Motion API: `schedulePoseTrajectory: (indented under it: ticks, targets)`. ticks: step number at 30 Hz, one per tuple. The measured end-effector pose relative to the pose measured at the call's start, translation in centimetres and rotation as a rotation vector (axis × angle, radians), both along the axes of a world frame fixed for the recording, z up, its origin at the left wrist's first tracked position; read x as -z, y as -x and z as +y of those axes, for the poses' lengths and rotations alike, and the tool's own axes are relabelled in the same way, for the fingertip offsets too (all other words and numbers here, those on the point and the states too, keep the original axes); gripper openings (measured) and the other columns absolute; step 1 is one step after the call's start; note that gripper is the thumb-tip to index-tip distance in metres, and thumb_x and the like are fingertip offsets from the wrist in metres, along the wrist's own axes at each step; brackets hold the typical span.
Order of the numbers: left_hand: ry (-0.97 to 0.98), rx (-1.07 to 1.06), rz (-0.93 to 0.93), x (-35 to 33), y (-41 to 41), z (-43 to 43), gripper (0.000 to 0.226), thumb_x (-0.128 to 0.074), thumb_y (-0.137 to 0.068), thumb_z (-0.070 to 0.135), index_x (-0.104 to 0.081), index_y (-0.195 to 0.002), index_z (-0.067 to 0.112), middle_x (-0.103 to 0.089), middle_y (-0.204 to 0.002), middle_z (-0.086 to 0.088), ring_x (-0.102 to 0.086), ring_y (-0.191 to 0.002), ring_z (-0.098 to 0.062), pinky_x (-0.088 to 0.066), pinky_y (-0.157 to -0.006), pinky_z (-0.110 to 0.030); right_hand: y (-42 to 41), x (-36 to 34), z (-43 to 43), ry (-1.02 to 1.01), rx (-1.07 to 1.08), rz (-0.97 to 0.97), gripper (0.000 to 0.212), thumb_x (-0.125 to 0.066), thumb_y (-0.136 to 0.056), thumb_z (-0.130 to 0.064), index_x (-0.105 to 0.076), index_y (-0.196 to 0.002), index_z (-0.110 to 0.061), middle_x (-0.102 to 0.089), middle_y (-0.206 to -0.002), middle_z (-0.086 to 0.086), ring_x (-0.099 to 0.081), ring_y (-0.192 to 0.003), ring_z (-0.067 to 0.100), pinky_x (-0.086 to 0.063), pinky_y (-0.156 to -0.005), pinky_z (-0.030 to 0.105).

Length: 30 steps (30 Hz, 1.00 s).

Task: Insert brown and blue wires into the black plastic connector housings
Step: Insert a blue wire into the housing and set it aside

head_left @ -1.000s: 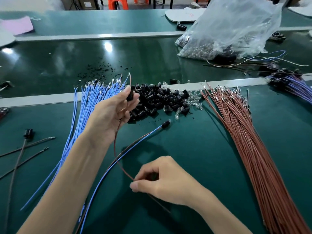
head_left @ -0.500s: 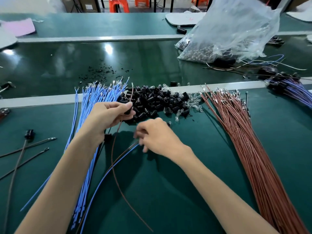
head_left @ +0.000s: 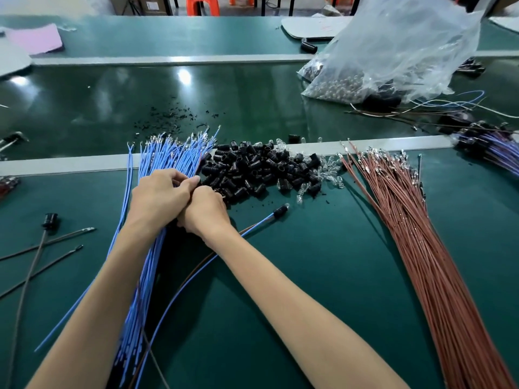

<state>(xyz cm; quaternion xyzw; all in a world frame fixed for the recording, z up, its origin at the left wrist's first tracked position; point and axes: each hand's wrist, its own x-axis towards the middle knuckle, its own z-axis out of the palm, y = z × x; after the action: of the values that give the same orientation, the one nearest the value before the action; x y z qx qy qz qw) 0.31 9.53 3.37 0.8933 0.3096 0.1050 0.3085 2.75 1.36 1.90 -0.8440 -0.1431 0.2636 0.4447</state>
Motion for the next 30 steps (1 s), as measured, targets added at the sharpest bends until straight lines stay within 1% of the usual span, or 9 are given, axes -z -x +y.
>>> schedulePoseTrajectory:
  ticks: [5, 9, 11, 15, 18, 22, 26, 28, 30]
  targets:
    - [0.435, -0.037, -0.15, -0.5, 0.4, 1.1, 0.019, -0.064, -0.09, 0.027, -0.066, -0.076, 0.015, -0.073, -0.085, -0.009, -0.066, -0.078, -0.024, -0.052, -0.087, -0.042, -0.7, -0.3, -0.5, -0.082, -0.022, 0.046, 0.02, -0.06, -0.084, -0.024, -0.065, -0.081, -0.005, -0.069, -0.09, 0.017, -0.064, -0.082, 0.034, -0.051, -0.07, 0.038]
    - [0.613, -0.007, -0.203, -1.3, 0.5, 1.4, 0.02, -0.055, -0.097, 0.022, -0.059, -0.079, 0.012, -0.072, -0.065, 0.006, -0.065, -0.056, -0.001, -0.048, -0.057, -0.014, -2.6, -1.7, -2.8, -0.463, 0.086, 0.182, 0.016, -0.043, -0.096, -0.021, -0.045, -0.082, -0.015, -0.059, -0.069, 0.005, -0.05, -0.044, 0.013, -0.038, -0.043, 0.023]
    - [0.696, 0.089, -0.169, -1.9, 0.8, 0.9, 0.019, -0.054, -0.095, 0.025, -0.058, -0.08, 0.014, -0.074, -0.071, 0.007, -0.067, -0.06, 0.0, -0.046, -0.052, -0.008, -4.2, -2.6, -4.6, -0.631, 0.196, 0.17, 0.016, -0.039, -0.1, -0.019, -0.04, -0.085, -0.015, -0.061, -0.065, 0.007, -0.047, -0.035, 0.011, -0.029, -0.033, 0.017]
    - [0.97, 0.467, -0.126, -2.8, 1.5, 0.1, 0.029, -0.069, -0.075, 0.045, -0.07, -0.079, 0.017, -0.074, -0.101, -0.008, -0.072, -0.089, -0.018, -0.057, -0.069, -0.022, -6.9, -3.7, -8.2, -0.804, 0.42, 0.032, 0.018, -0.039, -0.102, -0.016, -0.036, -0.085, -0.016, -0.062, -0.054, -0.001, -0.046, -0.033, 0.009, -0.028, -0.033, 0.017]
    - [0.967, 0.681, -0.037, -2.7, 1.7, -0.9, 0.039, -0.077, -0.068, 0.055, -0.074, -0.085, 0.02, -0.07, -0.111, -0.012, -0.07, -0.096, -0.02, -0.056, -0.076, -0.023, -8.2, -3.8, -10.4, -0.842, 0.608, -0.095, 0.018, -0.041, -0.102, -0.015, -0.038, -0.084, -0.018, -0.059, -0.052, -0.003, -0.046, -0.033, 0.008, -0.032, -0.035, 0.017]
    - [0.888, 0.766, 0.0, -2.5, 1.6, -2.3, 0.039, -0.072, -0.076, 0.052, -0.074, -0.091, 0.015, -0.072, -0.103, -0.008, -0.066, -0.09, -0.014, -0.051, -0.075, -0.018, -9.6, -3.8, -11.9, -0.887, 0.744, -0.11, 0.017, -0.043, -0.102, -0.015, -0.04, -0.085, -0.017, -0.059, -0.062, 0.002, -0.049, -0.037, 0.005, -0.034, -0.038, 0.016]
    - [0.837, 0.685, -0.105, -1.7, 1.0, -3.7, 0.021, -0.067, -0.082, 0.036, -0.074, -0.086, 0.016, -0.073, -0.093, -0.004, -0.065, -0.084, -0.013, -0.051, -0.08, -0.022, -8.0, -2.5, -12.3, -0.712, 0.192, 0.14, 0.015, -0.057, -0.093, -0.027, -0.056, -0.092, -0.013, -0.061, -0.073, -0.004, -0.05, -0.051, 0.003, -0.034, -0.043, 0.014]
    - [0.832, 0.645, -0.126, -1.4, 0.8, -4.2, 0.021, -0.063, -0.081, 0.033, -0.072, -0.086, 0.015, -0.073, -0.091, -0.002, -0.066, -0.085, -0.012, -0.051, -0.082, -0.022, -6.6, -1.6, -12.3, -0.559, -0.119, 0.153, 0.007, -0.058, -0.094, -0.018, -0.062, -0.089, -0.014, -0.062, -0.068, -0.01, -0.05, -0.056, 0.004, -0.036, -0.047, 0.013]
    - [0.841, 0.616, -0.13, -1.2, 0.8, -4.4, 0.025, -0.058, -0.081, 0.03, -0.068, -0.09, 0.009, -0.074, -0.092, -0.002, -0.068, -0.087, -0.012, -0.052, -0.082, -0.022, -5.9, -1.0, -11.9, -0.532, -0.196, 0.122, 0.014, -0.055, -0.095, -0.008, -0.061, -0.084, -0.014, -0.06, -0.064, -0.006, -0.051, -0.055, 0.006, -0.038, -0.048, 0.014]
